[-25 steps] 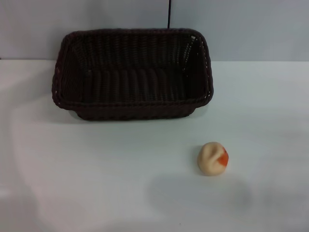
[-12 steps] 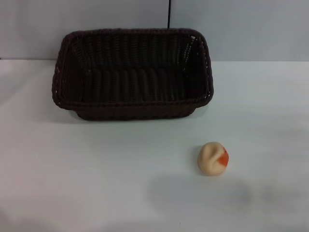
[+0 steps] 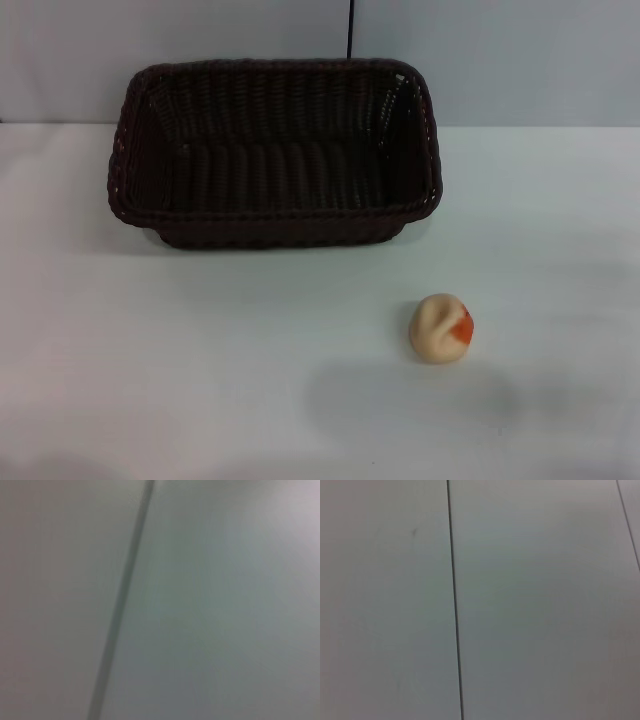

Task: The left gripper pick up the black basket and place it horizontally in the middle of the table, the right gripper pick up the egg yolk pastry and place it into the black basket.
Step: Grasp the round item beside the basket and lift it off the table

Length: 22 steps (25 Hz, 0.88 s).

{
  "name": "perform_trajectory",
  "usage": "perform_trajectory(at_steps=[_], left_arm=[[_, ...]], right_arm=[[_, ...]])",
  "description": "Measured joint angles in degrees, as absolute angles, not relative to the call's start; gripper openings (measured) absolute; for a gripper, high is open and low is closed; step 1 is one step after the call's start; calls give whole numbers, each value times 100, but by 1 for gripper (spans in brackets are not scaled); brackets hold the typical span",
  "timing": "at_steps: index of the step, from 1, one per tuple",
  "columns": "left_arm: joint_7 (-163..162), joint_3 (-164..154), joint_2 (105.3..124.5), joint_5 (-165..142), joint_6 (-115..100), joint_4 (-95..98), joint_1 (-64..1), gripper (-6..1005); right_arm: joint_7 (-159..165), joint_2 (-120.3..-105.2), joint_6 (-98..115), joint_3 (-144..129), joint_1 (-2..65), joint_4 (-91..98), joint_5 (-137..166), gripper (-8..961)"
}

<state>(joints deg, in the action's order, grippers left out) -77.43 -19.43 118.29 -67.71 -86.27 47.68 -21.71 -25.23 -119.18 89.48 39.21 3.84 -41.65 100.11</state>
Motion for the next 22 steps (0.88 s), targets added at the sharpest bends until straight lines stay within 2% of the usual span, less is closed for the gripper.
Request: perform_trajectory(at_steps=[12, 15, 19, 22], left_arm=[[-4971, -1781, 11813, -5662, -8401, 3247, -1896, 758], [-4859, -1804, 11796, -5584, -8361, 3151, -1903, 758], [-4838, -1805, 11788, -5582, -8305, 3198, -1943, 757], [-4830, -1796, 11755, -5583, -8205, 3235, -2009, 757]], right_arm=[[-2738, -11857, 8146, 3719, 147, -4964, 10104, 620], [-2773, -11768, 7883, 3505, 8, -5399, 10232, 620], [-3180, -11563, 7700, 2855, -274, -6393, 10276, 618], [-3500, -11492, 7644, 2616, -407, -6819, 10268, 619]])
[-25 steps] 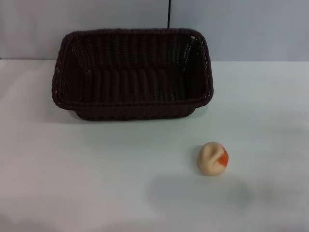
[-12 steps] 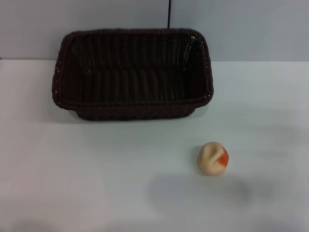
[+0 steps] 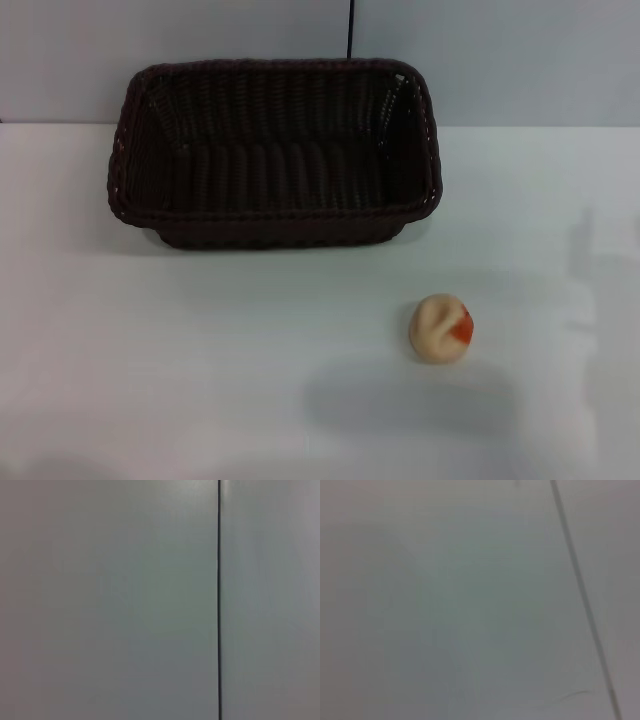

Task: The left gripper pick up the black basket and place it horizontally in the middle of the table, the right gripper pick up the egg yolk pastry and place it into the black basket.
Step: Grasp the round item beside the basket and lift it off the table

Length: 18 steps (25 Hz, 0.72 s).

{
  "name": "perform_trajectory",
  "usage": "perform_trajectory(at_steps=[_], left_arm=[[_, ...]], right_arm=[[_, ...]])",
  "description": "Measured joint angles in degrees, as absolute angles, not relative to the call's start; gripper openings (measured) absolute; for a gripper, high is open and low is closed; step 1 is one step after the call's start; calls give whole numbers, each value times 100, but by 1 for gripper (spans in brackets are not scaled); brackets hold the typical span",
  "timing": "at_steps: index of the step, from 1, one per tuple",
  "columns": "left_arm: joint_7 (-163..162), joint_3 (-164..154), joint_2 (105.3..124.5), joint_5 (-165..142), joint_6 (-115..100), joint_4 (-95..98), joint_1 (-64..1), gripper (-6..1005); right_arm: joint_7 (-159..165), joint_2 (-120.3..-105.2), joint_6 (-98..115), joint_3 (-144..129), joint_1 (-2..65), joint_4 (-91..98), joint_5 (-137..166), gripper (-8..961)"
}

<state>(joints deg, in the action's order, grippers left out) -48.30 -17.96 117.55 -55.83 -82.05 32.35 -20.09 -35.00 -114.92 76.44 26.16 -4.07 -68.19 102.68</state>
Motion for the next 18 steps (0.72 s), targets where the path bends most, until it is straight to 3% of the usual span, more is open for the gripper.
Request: perform_trajectory(at_steps=[8, 18], left_arm=[[-4669, -1804, 11730, -5589, -7974, 3257, -2217, 758], [-4588, -1803, 11696, -5594, -7839, 3267, -2346, 758]], right_arm=[[-3961, -11178, 6971, 1886, -504, -7728, 9822, 619], [-3987, -10791, 6497, 1051, -99, -8086, 8937, 601]])
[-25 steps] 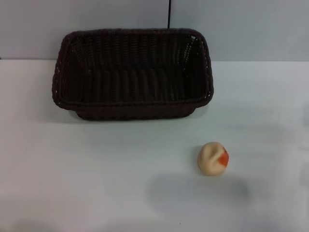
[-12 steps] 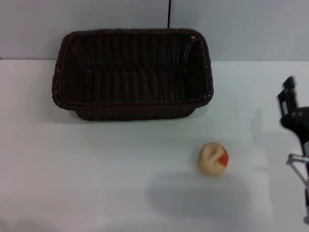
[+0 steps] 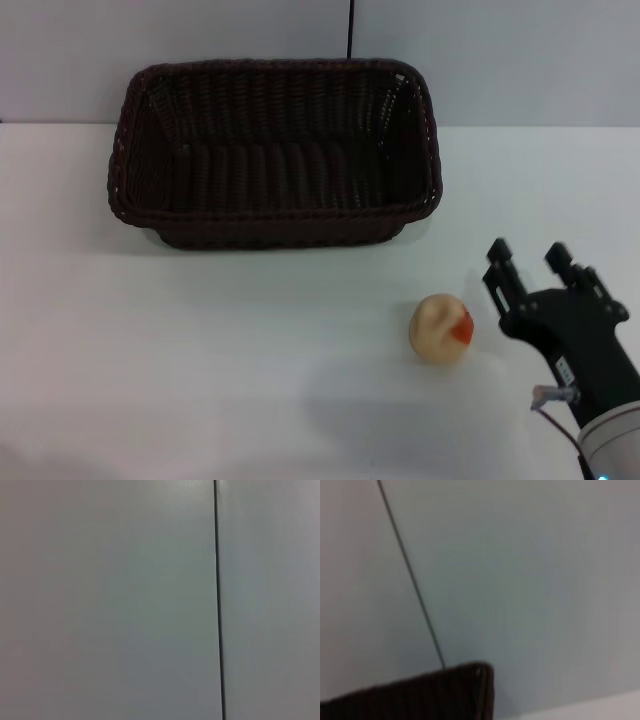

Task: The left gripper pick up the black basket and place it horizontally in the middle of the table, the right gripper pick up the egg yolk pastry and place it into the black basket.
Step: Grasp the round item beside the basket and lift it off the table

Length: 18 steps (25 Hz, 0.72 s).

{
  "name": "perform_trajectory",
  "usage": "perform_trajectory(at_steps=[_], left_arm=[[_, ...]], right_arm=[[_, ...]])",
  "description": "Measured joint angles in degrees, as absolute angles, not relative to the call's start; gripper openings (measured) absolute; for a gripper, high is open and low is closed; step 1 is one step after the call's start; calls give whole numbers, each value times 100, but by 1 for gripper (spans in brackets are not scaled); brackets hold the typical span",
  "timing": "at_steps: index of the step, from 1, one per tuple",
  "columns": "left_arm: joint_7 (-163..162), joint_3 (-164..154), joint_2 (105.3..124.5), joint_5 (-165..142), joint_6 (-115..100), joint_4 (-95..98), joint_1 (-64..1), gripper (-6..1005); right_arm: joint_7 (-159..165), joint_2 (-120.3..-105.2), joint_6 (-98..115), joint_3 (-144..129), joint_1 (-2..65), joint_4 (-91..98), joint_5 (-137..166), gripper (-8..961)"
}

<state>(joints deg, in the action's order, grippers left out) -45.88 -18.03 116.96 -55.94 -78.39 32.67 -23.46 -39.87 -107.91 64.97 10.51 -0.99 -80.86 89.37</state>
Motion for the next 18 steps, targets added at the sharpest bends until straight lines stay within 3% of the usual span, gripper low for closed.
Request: perform_trajectory(at_steps=[7, 18], left_arm=[[-4587, -1802, 11680, -5589, -7811, 3379, -2354, 757], [-4619, -1804, 11598, -5598, -7804, 3480, -2357, 758]], right_arm=[[-3950, -10696, 6418, 688, 156, -8124, 8673, 581], [-3520, -10785, 5844, 728, 302, -7850, 8568, 549]])
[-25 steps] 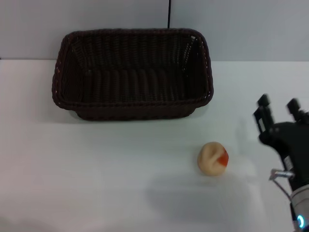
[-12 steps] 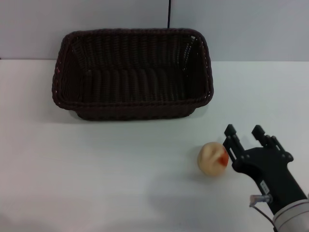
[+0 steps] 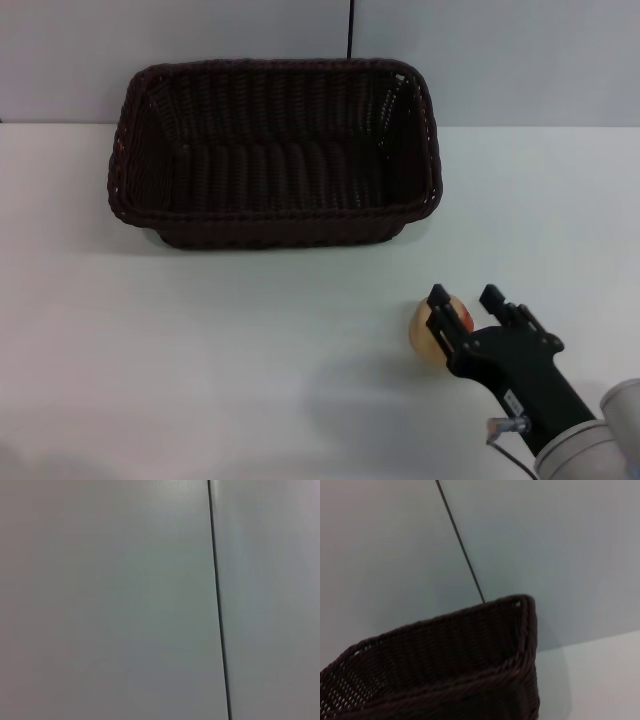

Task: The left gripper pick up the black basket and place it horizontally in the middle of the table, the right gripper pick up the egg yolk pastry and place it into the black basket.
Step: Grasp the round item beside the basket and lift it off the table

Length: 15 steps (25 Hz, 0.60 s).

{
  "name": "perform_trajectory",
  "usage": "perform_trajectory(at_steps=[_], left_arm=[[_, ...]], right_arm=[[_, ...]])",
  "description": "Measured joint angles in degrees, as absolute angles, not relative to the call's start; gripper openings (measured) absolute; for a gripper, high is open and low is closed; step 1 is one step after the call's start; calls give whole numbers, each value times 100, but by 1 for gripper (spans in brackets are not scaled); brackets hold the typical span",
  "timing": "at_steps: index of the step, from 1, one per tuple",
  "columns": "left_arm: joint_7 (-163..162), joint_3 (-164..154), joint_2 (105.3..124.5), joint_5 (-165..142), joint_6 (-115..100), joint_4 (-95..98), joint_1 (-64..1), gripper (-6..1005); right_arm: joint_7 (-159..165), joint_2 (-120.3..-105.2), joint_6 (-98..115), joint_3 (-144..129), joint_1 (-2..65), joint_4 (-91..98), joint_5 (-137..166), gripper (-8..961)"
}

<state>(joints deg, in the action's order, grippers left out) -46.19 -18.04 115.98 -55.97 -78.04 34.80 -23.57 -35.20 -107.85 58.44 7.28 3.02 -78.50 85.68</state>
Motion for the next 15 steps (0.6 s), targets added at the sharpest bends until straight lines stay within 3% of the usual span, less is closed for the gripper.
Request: perform_trajectory(at_steps=[15], left_arm=[[-4666, -1833, 11434, -5608, -7875, 3436, -2392, 758]], right_arm=[[-2873, -10866, 5456, 728, 399, -7584, 7955, 506]])
